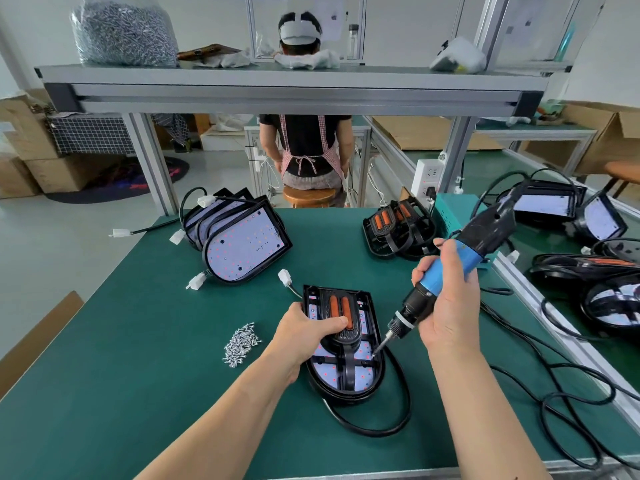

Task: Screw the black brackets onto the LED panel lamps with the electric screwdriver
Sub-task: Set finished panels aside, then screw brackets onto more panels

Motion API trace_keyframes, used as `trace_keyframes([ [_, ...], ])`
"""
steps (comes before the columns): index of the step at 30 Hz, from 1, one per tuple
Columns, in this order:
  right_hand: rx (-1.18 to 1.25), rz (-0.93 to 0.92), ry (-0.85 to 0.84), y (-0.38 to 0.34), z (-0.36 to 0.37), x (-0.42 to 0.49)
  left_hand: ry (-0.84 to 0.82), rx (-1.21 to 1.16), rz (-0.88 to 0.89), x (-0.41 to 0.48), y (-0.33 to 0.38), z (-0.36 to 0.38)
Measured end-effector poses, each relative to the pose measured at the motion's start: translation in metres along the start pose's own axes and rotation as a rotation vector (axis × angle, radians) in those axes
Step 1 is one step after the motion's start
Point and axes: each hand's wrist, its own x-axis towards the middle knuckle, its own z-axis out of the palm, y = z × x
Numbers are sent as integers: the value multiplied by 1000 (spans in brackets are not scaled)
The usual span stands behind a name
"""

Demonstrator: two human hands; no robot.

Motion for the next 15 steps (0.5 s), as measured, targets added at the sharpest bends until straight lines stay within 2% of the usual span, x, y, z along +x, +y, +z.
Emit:
trace_keyframes([
  [4,-97,-19,-28,2,6,-7,0,-25,-21,0,1,0],
  [15,-118,-2,-93,5,8,-8,-15,-65,-17,3,-1,1],
])
